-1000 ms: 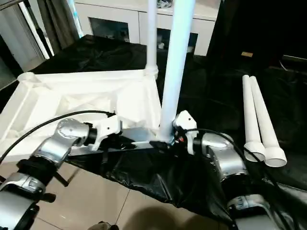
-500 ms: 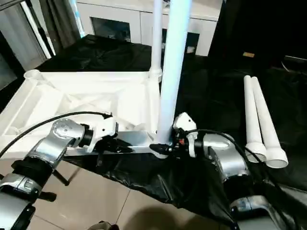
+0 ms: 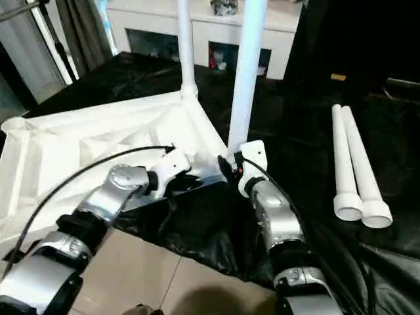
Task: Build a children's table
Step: Rotate leg to tighten
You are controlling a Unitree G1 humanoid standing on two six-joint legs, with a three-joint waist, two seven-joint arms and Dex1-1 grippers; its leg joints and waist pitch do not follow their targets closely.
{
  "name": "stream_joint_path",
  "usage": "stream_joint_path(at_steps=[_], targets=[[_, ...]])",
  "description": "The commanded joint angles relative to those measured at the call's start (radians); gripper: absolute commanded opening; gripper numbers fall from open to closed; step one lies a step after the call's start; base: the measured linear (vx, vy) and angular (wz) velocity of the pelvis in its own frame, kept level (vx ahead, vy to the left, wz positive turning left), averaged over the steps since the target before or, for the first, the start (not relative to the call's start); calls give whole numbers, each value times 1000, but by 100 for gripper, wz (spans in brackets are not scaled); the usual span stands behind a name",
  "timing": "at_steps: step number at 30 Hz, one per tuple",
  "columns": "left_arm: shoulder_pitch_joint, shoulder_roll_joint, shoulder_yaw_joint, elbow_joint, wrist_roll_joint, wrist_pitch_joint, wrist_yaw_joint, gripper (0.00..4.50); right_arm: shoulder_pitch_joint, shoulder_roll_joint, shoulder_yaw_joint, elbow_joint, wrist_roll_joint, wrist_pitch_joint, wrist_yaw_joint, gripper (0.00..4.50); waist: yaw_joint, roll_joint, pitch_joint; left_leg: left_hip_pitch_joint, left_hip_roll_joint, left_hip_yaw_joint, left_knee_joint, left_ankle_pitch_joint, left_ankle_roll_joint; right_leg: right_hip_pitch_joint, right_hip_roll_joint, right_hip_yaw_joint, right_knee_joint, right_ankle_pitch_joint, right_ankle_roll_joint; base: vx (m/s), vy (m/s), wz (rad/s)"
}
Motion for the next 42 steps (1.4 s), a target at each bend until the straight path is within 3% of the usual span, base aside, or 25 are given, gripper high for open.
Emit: stream_joint_path(at_steps=[1, 4, 7, 17, 22, 26, 34, 38, 41, 42], targets=[[-13, -59, -28, 6, -1, -28, 40, 0, 2, 50, 47, 28, -2, 6, 39, 328, -2, -8, -52, 22, 34, -22, -77, -316, 0, 27, -51, 31, -92, -263, -168, 0, 0, 0], [3, -31, -41, -13, -1, -60, -7, 0, 6, 34, 24, -3, 57, 15, 136, 348, 2, -8, -54, 17, 35, -21, -75, -282, 26, 33, -51, 30, -85, -204, -178, 0, 0, 0], [17, -10, -43, -34, -7, -73, -47, 0, 9, 9, 39, -15, 55, 10, 182, 390, 2, -9, -55, 14, 35, -20, -73, -259, 33, 35, -51, 29, -82, -178, -187, 0, 0, 0], [69, 114, -11, -105, -89, -91, -269, 0, 25, -160, 108, -76, 102, 4, 591, 390, 7, -8, -58, 11, 39, -15, -63, -199, 78, 41, -47, 24, -67, -78, -239, 0, 0, 0], [69, 158, -3, -109, -102, -87, -334, 0, 40, -222, 138, -127, 139, 52, 761, 390, 10, -11, -57, 11, 41, -13, -60, -186, 92, 41, -47, 23, -62, -63, -256, 0, 0, 0], [70, 198, -11, -116, -108, -88, -403, 0, 51, -268, 175, -158, 154, 79, 876, 344, 14, -13, -57, 13, 41, -12, -59, -190, 88, 40, -49, 24, -64, -86, -259, 0, 0, 0], [67, 203, -16, -98, -106, -98, -412, 0, 71, -273, 200, -175, 132, 81, 890, 284, 18, -13, -58, 16, 42, -12, -59, -186, 74, 38, -49, 25, -62, -79, -261, 0, 0, 0], [65, 174, -3, -92, -110, -83, -367, 0, 93, -250, 183, -192, 144, 99, 837, 272, 21, -15, -58, 15, 41, -12, -58, -176, 78, 39, -49, 26, -61, -66, -259, 0, 0, 0], [36, 126, 2, -51, -77, -66, -232, 0, 89, -192, 153, -140, 91, 77, 639, 270, 18, -14, -54, 16, 42, -13, -63, -205, 61, 34, -51, 27, -68, -124, -250, 0, 0, 0], [22, 105, 3, -33, -63, -59, -174, 0, 80, -167, 139, -111, 69, 70, 549, 269, 14, -13, -49, 21, 40, -15, -69, -251, 37, 31, -52, 27, -77, -202, -236, 0, 0, 0]])
